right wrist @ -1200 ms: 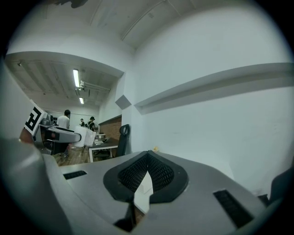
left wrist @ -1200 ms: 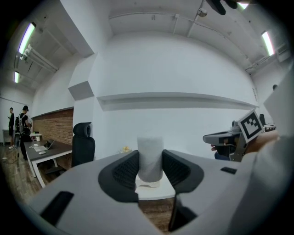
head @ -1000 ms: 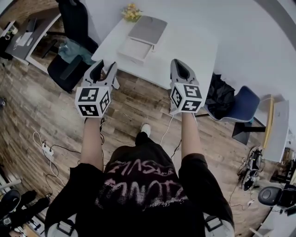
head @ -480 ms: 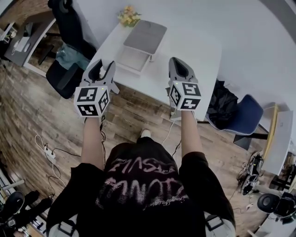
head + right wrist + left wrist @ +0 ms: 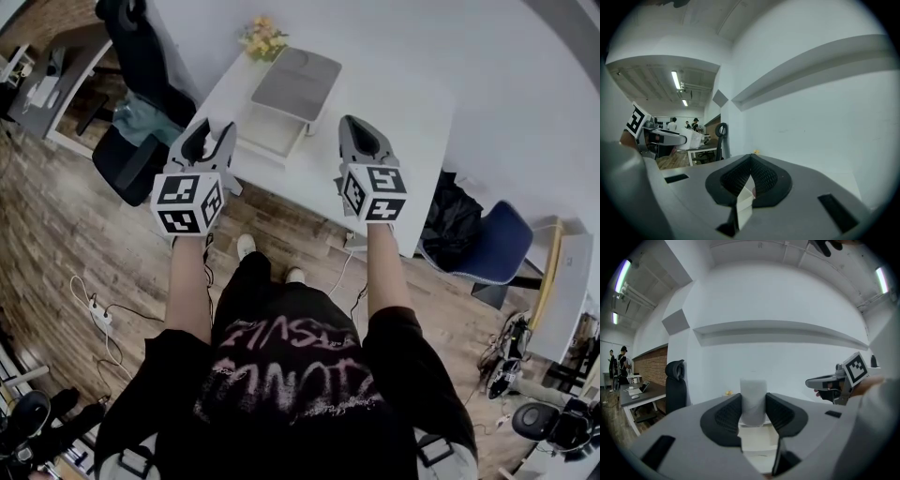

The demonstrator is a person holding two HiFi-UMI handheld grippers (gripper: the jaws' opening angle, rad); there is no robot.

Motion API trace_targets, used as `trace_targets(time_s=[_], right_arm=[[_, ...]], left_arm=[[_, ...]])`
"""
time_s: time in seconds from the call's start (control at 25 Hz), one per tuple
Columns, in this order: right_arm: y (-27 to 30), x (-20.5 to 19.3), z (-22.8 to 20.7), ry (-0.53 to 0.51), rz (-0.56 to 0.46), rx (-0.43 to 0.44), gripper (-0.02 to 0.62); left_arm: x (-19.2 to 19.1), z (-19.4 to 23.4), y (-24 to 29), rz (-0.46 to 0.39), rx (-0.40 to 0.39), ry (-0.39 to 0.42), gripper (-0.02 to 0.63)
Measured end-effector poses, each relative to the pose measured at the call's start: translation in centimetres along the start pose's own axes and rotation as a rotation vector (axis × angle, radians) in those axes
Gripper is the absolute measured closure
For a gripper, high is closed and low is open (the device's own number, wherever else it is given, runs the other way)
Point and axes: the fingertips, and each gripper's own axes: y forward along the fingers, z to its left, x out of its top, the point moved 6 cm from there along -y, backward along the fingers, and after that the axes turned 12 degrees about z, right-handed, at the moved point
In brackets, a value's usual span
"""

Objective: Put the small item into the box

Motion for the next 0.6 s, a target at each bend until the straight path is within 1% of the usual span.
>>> trace_targets(time_s=[0.16,0.48,0.6], right_arm=[[1.6,0.4,-0.1,-0.005,0.014,-0.026,0.585],[6.0,1.8,-0.3,0.017,0.022,-0.101,0.586],[7.4,2.1,-0.4,0.030,0.030,-0.144,0.586]], left_arm=[[0.3,1.4,1.8,-0.002,-0.025,-0.003,0.445],[1.4,5.4,6.9,0.009,-0.106,0.015,0.445],[2.1,6.6,9.0,0.011,-0.149,0.029,0.445]])
